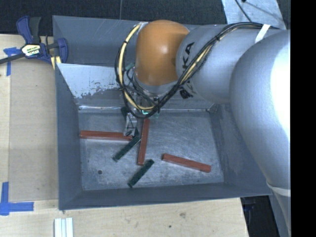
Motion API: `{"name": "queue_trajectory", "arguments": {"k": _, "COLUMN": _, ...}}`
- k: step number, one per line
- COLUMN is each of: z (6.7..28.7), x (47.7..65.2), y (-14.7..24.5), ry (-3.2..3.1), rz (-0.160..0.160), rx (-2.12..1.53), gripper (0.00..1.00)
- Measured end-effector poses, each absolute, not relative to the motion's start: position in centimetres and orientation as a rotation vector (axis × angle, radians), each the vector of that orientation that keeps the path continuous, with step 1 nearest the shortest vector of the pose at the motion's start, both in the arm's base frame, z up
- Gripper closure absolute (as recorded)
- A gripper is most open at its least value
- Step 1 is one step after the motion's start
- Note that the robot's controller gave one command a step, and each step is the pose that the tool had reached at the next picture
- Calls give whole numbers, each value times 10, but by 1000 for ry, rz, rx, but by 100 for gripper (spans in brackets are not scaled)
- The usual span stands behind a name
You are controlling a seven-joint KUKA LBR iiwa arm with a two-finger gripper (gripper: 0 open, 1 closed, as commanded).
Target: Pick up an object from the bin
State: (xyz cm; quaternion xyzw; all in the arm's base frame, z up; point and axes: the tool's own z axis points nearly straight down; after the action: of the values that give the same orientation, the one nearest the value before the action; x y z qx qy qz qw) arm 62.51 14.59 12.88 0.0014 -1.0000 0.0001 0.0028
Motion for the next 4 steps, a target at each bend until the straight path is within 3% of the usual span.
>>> {"name": "queue_trajectory", "arguments": {"k": 1, "z": 67, "x": 596, "y": 227, "ry": -3133, "rz": -4, "rx": 157, "gripper": 0}}
{"name": "queue_trajectory", "arguments": {"k": 2, "z": 103, "x": 596, "y": 204, "ry": -3144, "rz": -1, "rx": 145, "gripper": 0}}
{"name": "queue_trajectory", "arguments": {"k": 3, "z": 105, "x": 583, "y": 233, "ry": -3133, "rz": -4, "rx": -266, "gripper": 0}}
{"name": "queue_trajectory", "arguments": {"k": 4, "z": 69, "x": 587, "y": 200, "ry": -3101, "rz": 3, "rx": -497, "gripper": 0}}
